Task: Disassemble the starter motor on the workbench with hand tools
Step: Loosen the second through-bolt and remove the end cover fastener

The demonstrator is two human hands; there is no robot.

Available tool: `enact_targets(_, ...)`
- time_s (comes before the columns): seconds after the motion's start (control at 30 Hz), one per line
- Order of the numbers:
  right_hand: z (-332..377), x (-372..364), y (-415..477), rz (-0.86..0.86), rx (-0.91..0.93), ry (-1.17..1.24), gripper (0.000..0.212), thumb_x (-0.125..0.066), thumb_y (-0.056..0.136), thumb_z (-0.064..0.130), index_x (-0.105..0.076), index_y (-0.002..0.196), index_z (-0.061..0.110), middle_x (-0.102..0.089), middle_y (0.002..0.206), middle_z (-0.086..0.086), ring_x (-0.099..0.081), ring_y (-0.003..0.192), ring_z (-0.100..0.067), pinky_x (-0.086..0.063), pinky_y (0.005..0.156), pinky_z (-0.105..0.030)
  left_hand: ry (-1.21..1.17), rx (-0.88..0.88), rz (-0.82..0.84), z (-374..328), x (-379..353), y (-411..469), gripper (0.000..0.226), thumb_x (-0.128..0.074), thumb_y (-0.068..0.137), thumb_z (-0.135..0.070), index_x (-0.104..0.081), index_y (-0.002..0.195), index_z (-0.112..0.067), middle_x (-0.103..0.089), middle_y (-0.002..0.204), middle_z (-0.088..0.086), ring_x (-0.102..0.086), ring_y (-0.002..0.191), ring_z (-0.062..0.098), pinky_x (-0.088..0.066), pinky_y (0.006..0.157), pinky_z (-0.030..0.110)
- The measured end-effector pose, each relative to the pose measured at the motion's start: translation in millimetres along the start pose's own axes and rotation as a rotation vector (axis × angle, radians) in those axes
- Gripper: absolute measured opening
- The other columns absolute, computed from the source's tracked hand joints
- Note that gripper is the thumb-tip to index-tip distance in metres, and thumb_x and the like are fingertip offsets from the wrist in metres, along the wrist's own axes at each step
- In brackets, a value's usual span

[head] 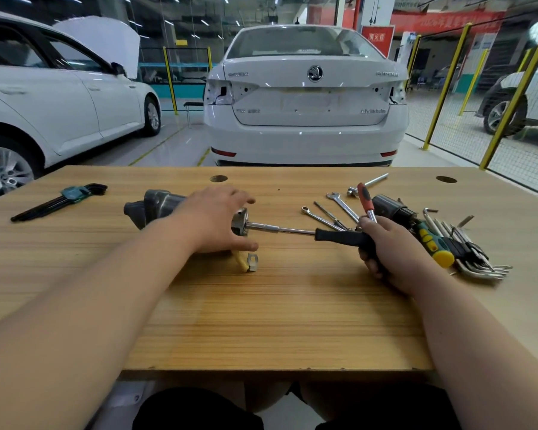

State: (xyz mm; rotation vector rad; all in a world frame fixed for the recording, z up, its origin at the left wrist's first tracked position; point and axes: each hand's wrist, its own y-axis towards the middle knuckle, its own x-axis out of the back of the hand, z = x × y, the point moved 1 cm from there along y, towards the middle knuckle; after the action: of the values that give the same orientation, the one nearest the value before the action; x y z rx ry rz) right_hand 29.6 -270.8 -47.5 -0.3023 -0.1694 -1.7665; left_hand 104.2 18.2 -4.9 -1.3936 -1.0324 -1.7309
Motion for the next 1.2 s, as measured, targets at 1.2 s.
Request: enact_targets(1.2, -1.5, 6.3, 5.7, 0.020, -0.006, 0.228, 0.022, -0.052, 0.100, 0.039, -0.060, 0.111, 0.021, -0.061, 0.064, -0.006, -0.053, 0.047, -0.014, -0.043, 0.043, -0.025, -0.102, 0.179, -0.125, 1.0, 4.6, -7.0, 0.068, -0.046, 0.042, -0.087, -0.055, 0.096, -0.046, -0.057, 0.093, -0.016, -0.045, 0.093, 0.012, -0.027, 0.080, 0.038)
